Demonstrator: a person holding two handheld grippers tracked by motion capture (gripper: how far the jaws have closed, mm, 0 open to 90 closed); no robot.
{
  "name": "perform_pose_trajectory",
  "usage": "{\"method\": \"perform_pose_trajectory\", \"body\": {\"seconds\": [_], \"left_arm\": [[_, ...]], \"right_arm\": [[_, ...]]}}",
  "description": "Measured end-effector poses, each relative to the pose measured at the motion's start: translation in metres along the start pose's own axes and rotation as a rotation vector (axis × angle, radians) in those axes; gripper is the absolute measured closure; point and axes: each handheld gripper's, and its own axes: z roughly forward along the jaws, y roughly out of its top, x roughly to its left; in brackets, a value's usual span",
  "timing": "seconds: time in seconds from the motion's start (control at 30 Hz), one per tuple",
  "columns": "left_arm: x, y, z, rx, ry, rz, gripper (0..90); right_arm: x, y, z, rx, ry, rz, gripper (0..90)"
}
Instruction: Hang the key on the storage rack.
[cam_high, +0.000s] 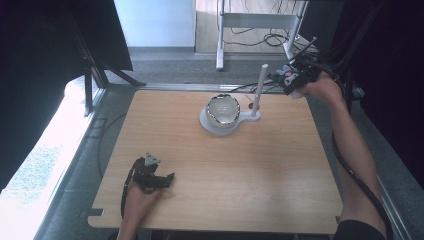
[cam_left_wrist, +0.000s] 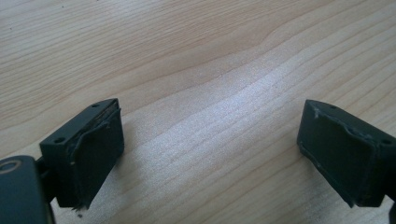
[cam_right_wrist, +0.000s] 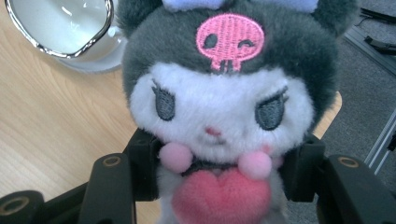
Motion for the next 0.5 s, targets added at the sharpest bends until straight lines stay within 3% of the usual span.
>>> {"method": "perform_pose_trajectory", "body": {"seconds": [0.17,0.5], "left_arm": [[0.000,0.000,0.000,0.000,0.000,0.000,7.2],[0.000,0.000,0.000,0.000,0.000,0.000,7.2]], "right_arm": [[0.001,0.004,0.001,-0.006,0.001,-0.003,42.6],[0.018,0.007,0.005,-0.001,0.051,-0.046,42.5]]}}
